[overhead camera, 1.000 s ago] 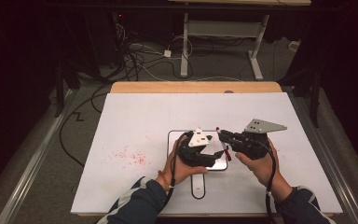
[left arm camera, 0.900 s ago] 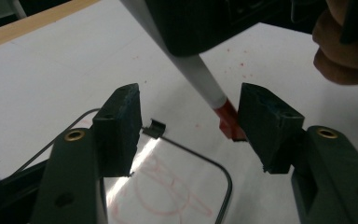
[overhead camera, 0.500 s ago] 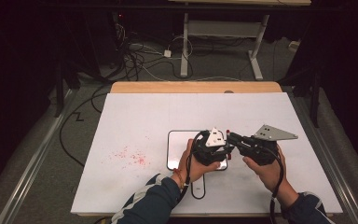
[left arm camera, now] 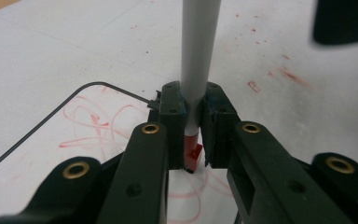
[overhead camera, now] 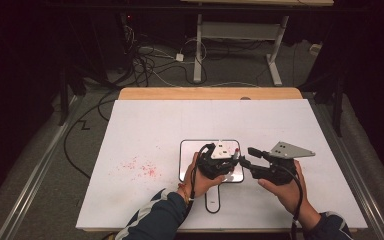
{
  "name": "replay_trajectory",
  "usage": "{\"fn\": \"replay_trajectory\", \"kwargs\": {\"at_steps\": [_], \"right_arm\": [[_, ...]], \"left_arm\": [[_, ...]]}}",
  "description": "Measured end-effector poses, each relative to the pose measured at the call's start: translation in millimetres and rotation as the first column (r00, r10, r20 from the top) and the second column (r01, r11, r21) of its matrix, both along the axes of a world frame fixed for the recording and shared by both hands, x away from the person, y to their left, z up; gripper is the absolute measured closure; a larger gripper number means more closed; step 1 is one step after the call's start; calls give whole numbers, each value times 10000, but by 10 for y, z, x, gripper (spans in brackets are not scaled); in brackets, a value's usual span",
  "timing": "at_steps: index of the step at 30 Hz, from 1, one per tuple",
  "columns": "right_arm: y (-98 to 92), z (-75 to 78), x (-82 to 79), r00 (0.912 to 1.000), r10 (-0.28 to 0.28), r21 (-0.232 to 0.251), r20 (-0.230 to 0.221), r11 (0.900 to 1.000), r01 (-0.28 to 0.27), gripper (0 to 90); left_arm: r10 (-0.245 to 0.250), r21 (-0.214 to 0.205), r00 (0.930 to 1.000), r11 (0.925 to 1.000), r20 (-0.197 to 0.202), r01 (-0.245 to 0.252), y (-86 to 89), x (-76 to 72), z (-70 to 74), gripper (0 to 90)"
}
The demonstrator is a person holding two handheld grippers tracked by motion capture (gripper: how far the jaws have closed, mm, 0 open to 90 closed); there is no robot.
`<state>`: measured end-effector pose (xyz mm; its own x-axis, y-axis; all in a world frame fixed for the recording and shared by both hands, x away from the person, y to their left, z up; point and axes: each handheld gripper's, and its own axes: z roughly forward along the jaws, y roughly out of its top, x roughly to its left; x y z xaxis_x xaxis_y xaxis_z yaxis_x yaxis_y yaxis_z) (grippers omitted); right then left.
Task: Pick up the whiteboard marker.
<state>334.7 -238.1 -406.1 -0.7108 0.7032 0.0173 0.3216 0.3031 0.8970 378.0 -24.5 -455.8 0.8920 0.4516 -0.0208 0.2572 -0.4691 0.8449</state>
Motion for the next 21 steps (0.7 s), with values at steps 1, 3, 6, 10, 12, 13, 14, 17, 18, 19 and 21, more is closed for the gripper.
{"fn": "replay_trajectory", "kwargs": {"at_steps": [1, 3, 6, 10, 12, 13, 14, 17, 18, 19, 21], "right_arm": [[-31, 13, -22, 9999, -48, 29, 95, 10000, 48, 453], [-103, 32, -65, 9996, -67, 47, 257, 10000, 66, 439], [-224, 32, -119, 9994, -195, 104, 295, 9998, 192, 429], [-369, -12, -164, 9972, -587, -189, 453, 9980, 596, 422], [-432, -50, -176, 9960, -698, -458, 562, 9963, 724, 420], [-459, -69, -183, 9955, -747, -555, 579, 9954, 779, 418], [-478, -87, -190, 9954, -771, -596, 568, 9950, 805, 417], [-520, -122, -211, 9954, -775, -847, 569, 9930, 822, 415], [-527, -131, -217, 9957, -743, -802, 548, 9937, 786, 415], [-532, -134, -221, 9959, -711, -844, 552, 9936, 757, 414], [-528, -133, -229, 9950, -729, -1021, 688, 9916, 797, 413]], "left_arm": [[-261, 104, 9997, 9996, 38, 261, 26, -18, 5, 786], [-568, 228, 9984, 9981, -47, 569, 54, -41, 18, 787], [-753, 413, 9970, 9962, -190, 761, 115, -55, 41, 788], [-749, 498, 9972, 9959, -83, 752, 221, -72, 35, 788], [-694, 757, 9974, 9948, 201, 677, 311, -71, 39, 788], [-686, 761, 9971, 9949, 325, 660, 341, -70, 31, 788], [-635, 745, 9968, 9954, 489, 597, 369, -68, 19, 788], [-318, 522, 9972, 9982, 682, 283, 424, -39, -17, 788], [-215, 416, 9975, 9990, 672, 187, 434, -25, -26, 788], [-113, 347, 9976, 9994, 688, 90, 441, -15, -34, 788], [-29, 124, 9986, 9999, 529, 22, 438, -4, -48, 788]]}}
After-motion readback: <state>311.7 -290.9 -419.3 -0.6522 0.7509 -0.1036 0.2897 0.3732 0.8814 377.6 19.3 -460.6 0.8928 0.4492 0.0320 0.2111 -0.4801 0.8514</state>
